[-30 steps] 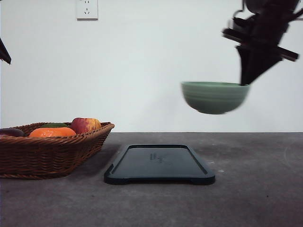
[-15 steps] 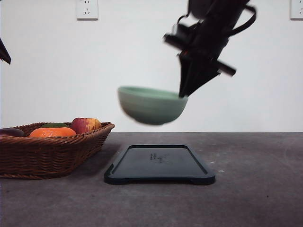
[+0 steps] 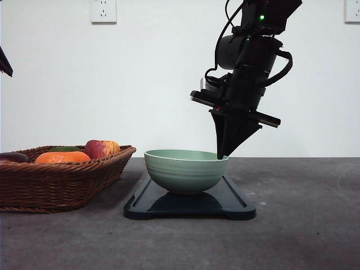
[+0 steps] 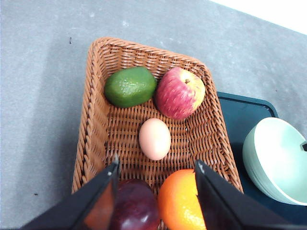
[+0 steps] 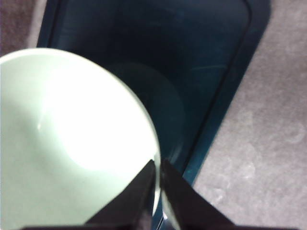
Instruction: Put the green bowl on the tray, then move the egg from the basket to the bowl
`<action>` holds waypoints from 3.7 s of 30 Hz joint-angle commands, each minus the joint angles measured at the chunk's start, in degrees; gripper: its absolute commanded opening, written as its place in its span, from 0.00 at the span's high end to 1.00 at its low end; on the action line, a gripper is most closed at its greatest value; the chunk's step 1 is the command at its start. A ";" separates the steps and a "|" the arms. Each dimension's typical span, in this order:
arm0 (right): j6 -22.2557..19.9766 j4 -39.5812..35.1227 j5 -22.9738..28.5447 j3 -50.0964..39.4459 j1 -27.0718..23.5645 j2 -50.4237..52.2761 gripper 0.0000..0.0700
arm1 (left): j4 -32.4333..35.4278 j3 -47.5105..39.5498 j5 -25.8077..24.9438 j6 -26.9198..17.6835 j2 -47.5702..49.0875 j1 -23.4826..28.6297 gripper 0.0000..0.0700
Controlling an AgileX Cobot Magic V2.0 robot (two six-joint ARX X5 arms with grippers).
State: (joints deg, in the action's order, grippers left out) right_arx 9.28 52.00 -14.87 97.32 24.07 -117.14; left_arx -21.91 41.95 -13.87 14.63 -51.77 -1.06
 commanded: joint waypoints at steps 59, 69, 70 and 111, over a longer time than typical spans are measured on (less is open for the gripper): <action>-8.72 -32.88 16.73 -66.66 1.23 75.41 0.63 | -8.41 2.89 -4.20 -0.35 -1.35 -0.93 0.49; -8.70 -33.14 18.25 -66.66 1.23 75.28 0.63 | -16.07 19.08 -2.55 -1.50 -19.40 -5.77 0.40; -8.70 -33.14 18.25 -66.66 1.23 75.28 0.63 | -17.37 21.00 -1.60 -1.89 -21.71 -6.37 0.40; -8.70 -33.02 18.35 -66.66 1.23 75.28 0.63 | -16.41 38.40 14.03 -4.11 -58.40 -12.57 0.62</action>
State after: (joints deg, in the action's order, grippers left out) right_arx 1.22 19.44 3.25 30.52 25.02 -41.50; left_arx -38.45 79.15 -0.03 11.16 -108.95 -13.41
